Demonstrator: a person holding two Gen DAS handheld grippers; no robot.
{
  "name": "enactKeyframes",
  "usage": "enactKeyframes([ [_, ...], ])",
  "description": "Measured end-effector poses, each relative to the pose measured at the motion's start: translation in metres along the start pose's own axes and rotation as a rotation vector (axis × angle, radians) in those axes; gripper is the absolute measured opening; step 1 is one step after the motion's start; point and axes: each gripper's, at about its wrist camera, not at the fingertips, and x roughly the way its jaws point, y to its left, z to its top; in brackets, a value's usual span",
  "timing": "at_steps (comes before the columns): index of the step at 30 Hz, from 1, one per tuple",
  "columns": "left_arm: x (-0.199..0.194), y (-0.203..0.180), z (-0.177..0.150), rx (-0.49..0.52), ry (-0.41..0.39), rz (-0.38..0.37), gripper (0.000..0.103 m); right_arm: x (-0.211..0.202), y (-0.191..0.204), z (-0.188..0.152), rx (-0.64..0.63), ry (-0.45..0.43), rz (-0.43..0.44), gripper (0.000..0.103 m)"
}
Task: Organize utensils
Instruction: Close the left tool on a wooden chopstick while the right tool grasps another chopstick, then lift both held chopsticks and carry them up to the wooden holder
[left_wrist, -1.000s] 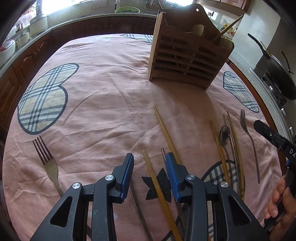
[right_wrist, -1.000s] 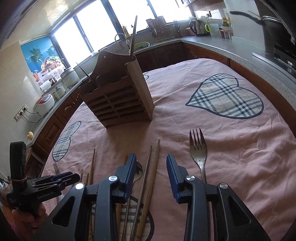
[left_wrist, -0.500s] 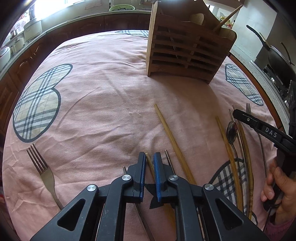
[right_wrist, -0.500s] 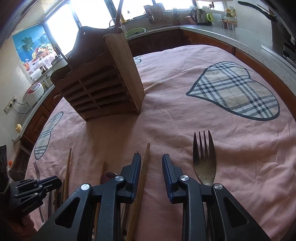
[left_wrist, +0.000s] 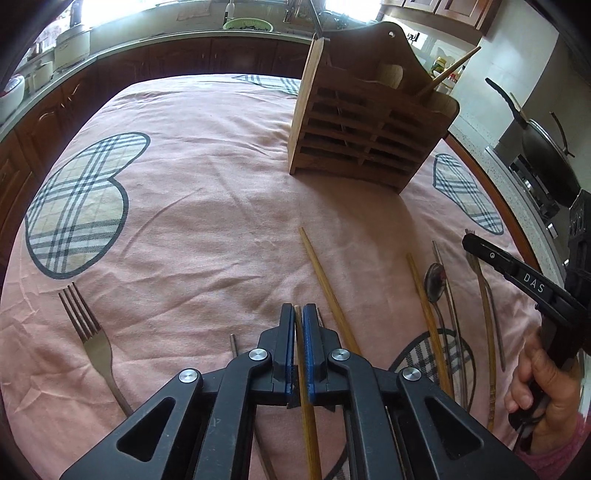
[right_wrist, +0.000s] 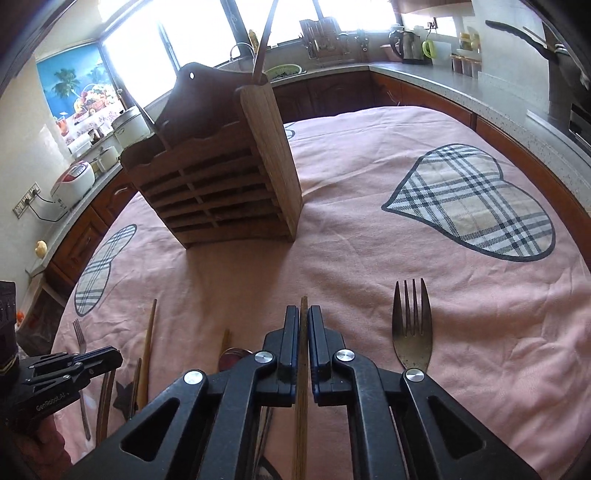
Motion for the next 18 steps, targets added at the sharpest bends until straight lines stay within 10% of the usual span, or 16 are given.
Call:
enactKeyframes([
  [18, -0.123, -0.01, -0.014, 0.002, -0.223, -0.077, 0.002, -0.096, 0.015, 0.008, 0.006, -0.176, 0.078, 0.005],
])
